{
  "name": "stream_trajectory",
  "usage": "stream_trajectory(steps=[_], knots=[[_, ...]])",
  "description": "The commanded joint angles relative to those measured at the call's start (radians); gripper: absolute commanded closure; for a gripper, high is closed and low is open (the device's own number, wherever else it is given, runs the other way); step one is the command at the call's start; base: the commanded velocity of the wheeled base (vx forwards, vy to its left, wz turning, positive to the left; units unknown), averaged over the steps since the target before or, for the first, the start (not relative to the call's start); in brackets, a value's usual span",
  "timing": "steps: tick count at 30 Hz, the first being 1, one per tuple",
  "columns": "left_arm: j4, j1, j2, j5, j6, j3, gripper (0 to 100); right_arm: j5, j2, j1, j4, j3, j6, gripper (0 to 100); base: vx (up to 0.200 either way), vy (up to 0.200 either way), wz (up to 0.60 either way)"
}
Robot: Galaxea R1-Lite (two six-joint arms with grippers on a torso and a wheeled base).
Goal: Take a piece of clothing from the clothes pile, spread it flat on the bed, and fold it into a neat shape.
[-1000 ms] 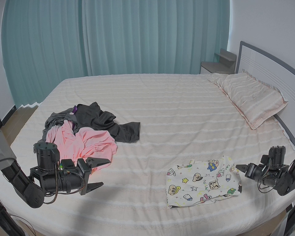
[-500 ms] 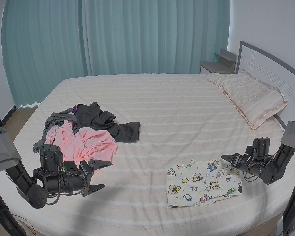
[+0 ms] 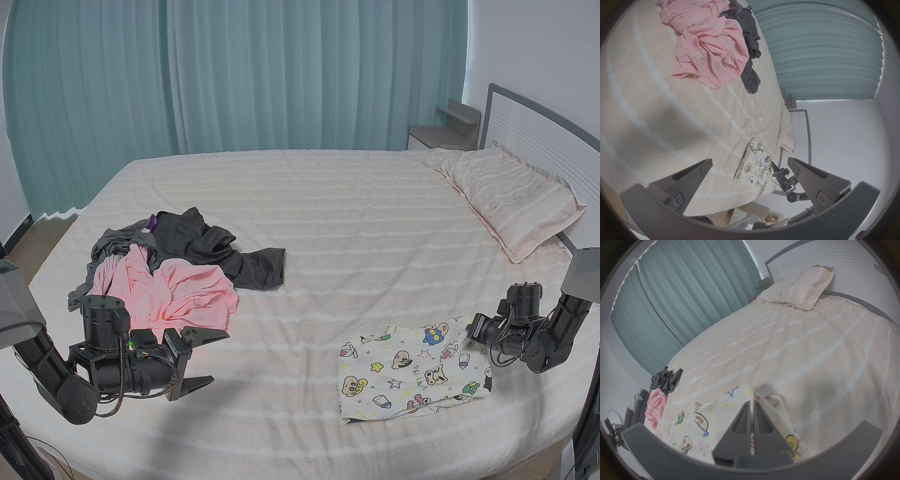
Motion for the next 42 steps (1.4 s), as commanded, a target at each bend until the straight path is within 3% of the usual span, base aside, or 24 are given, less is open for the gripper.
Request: stream_trajectory(steps=[1, 7, 14, 15, 22, 28, 31, 32, 35, 42], knots=[[0.0, 0.0, 0.001, 0.0, 0.0, 0.0, 0, -0.002, 0.004, -0.019, -0.001, -0.002, 0.002, 100, 0.0, 0.0, 0.0], [0.0, 0.0, 0.001, 0.0, 0.0, 0.001, 0, -0.059, 0.015, -0.027, -0.001, -0.002, 0.059, 100, 0.0, 0.0, 0.0], [0.0, 0.0, 0.001, 0.0, 0.0, 0.001, 0, -0.122, 0.037, -0.027, -0.001, 0.02, 0.059, 100, 0.0, 0.0, 0.0], [0.0, 0.0, 0.001, 0.0, 0.0, 0.001, 0, -0.122, 0.034, -0.027, -0.001, 0.026, 0.059, 0, 0.0, 0.0, 0.0], [0.0, 0.0, 0.001, 0.002, 0.0, 0.001, 0, -0.124, -0.028, -0.041, -0.001, 0.033, 0.059, 0, 0.0, 0.0, 0.0], [0.0, 0.0, 0.003, 0.0, 0.0, 0.001, 0, -0.084, -0.103, -0.054, -0.01, -0.008, 0.06, 0, 0.0, 0.0, 0.0], [0.0, 0.0, 0.003, 0.0, 0.0, 0.001, 0, 0.016, -0.089, -0.053, 0.008, -0.039, 0.06, 0, 0.0, 0.0, 0.0], [0.0, 0.0, 0.003, 0.0, 0.0, 0.001, 0, 0.016, -0.089, -0.053, 0.008, -0.039, 0.06, 0, 0.0, 0.0, 0.0], [0.0, 0.0, 0.005, 0.0, 0.0, 0.001, 0, 0.129, -0.019, -0.054, 0.056, -0.082, 0.059, 0, 0.0, 0.0, 0.0], [0.0, 0.0, 0.006, -0.001, 0.0, 0.0, 0, 0.252, 0.004, -0.085, 0.142, -0.125, 0.034, 0, 0.0, 0.0, 0.0]])
